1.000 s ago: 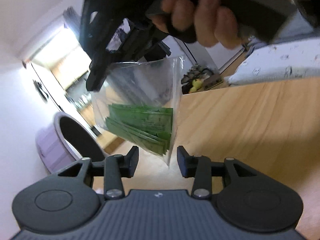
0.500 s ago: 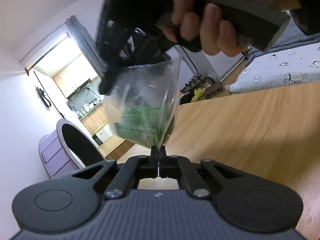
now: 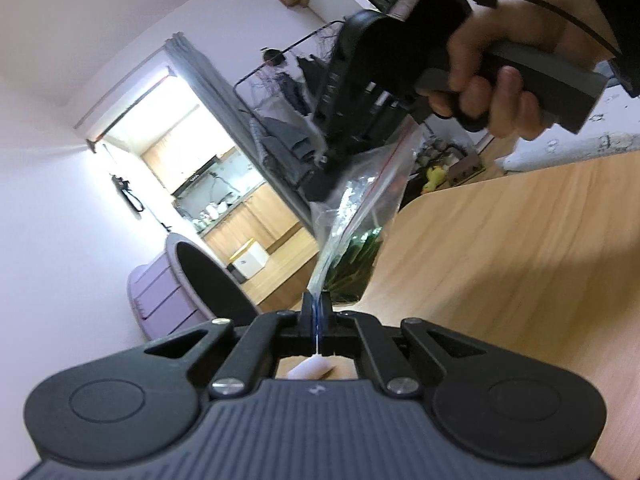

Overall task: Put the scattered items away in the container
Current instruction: 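Carry the toothpick bag with the right tool into the basket and release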

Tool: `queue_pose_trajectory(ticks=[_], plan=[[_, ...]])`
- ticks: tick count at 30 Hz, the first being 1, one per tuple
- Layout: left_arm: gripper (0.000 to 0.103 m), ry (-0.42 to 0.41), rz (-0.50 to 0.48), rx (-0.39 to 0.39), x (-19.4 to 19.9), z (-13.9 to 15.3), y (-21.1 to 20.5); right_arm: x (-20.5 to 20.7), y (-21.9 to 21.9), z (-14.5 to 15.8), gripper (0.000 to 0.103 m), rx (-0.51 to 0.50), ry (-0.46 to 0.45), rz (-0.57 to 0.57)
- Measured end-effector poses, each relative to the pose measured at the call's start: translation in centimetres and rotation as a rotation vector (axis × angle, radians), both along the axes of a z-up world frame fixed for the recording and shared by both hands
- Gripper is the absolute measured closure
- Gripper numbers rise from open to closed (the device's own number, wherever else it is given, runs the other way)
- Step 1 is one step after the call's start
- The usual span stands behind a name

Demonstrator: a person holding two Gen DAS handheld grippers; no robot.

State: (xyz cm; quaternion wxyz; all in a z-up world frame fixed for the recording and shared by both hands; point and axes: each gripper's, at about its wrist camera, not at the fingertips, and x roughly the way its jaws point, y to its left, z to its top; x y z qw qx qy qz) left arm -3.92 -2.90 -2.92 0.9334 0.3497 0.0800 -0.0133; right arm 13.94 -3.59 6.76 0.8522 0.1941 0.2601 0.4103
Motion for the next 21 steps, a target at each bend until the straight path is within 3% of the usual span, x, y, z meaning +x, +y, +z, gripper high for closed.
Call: queue_pose_trajectory(ticks=[12, 21], plan=[[0.103, -0.077, 0.157, -0.057, -1.4, 2.3, 6.8, -0.5, 7.9, 0.3, 0.103, -0.022, 0.011, 0.098], [0.103, -0.078, 0.256, -0.062, -1.0, 2.6, 11.1, 0.7, 14.2, 0.5, 0.103, -0.034, -0.017, 0.166]])
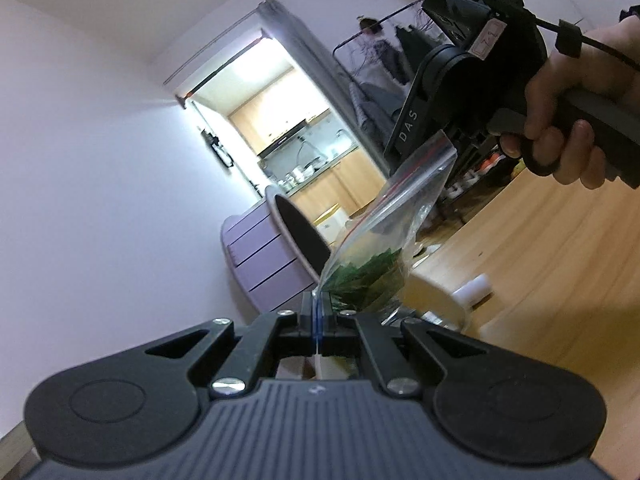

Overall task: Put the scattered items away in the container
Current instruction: 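Carry the toothpick bag with the right tool into the basket and release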

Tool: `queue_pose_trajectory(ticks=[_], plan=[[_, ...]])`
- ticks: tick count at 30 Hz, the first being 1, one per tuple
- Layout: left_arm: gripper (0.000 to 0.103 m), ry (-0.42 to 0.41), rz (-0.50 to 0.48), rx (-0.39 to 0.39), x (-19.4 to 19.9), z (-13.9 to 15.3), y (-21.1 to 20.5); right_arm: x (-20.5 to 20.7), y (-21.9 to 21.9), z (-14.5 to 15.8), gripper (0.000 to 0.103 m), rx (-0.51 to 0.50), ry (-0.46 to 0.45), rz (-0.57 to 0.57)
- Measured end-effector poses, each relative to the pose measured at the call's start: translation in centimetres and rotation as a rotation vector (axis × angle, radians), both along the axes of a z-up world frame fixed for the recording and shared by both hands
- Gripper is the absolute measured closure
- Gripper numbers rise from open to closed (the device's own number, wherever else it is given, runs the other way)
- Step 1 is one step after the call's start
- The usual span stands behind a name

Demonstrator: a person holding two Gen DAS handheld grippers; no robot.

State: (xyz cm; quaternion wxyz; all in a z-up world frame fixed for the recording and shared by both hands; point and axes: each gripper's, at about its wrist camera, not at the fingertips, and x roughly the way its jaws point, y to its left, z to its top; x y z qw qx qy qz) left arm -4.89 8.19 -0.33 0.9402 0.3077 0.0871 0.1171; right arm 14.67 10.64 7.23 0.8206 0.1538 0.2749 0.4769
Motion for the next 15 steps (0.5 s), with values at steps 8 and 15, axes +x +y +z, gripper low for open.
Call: queue_pose_trajectory(ticks=[8, 15], plan=[[0.085, 0.137, 0.059, -0.148, 2.3, -0.5, 2.9, 1.4, 3.6, -2.0, 0.078, -0.082, -0.015, -0.007], [0.057, 0.179, 0.037, -0.248, 0.8, 0.9, 3.7, 0.5, 2.4, -1.7, 0.042, -0.133, -0.068, -0.070]])
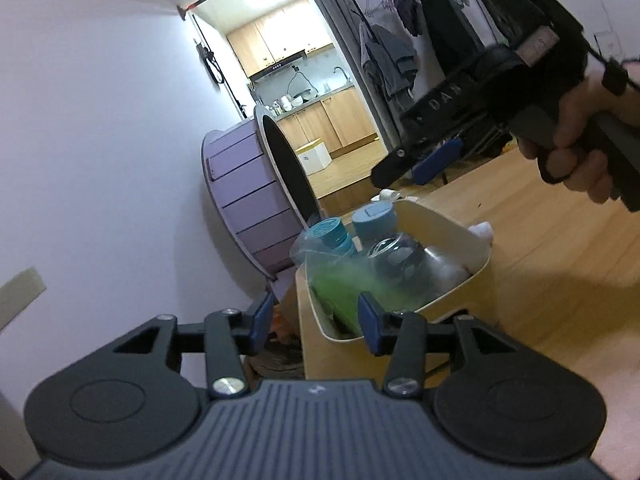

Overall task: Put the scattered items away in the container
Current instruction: 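Carry the toothpick bag with the right tool into the basket and release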

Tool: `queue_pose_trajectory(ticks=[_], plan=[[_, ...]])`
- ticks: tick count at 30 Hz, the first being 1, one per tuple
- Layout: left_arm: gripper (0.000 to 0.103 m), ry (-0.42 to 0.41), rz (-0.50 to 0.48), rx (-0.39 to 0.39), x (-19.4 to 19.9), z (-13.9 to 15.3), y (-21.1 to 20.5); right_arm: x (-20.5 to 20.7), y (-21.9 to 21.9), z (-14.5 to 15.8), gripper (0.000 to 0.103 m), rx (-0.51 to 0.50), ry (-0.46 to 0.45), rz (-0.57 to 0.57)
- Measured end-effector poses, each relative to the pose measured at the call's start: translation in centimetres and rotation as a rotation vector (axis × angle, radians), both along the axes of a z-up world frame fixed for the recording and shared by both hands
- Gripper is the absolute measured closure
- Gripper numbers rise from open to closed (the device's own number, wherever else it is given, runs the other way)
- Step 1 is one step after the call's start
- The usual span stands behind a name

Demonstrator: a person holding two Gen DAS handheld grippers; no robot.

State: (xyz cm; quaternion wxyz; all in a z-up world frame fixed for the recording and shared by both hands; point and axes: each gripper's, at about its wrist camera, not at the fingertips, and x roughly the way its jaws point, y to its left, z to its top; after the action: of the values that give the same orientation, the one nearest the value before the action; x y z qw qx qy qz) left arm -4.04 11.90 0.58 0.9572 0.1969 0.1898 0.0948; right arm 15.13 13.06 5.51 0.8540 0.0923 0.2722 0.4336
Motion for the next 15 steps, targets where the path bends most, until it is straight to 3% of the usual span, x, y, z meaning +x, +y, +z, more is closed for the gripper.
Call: queue_pose_trajectory(ticks=[5, 10, 15], plan=[[0.056, -0.016, 0.009, -0.150, -0.7, 1.2, 1.2, -1.7, -0.5, 0.9, 0.042, -0.065, -0.046, 0.028], [0.056, 0.043, 0.024, -0.352, -0.3, 1.5, 2.4, -3.5, -1.8, 1.5, 0.042, -0.118, -0.087, 0.025], [0.056, 0.062, 0.002, -0.434, 0.4, 2.0, 1.6, -3.9, -3.8, 1.7, 0.042, -0.157, -0.101, -0.011]])
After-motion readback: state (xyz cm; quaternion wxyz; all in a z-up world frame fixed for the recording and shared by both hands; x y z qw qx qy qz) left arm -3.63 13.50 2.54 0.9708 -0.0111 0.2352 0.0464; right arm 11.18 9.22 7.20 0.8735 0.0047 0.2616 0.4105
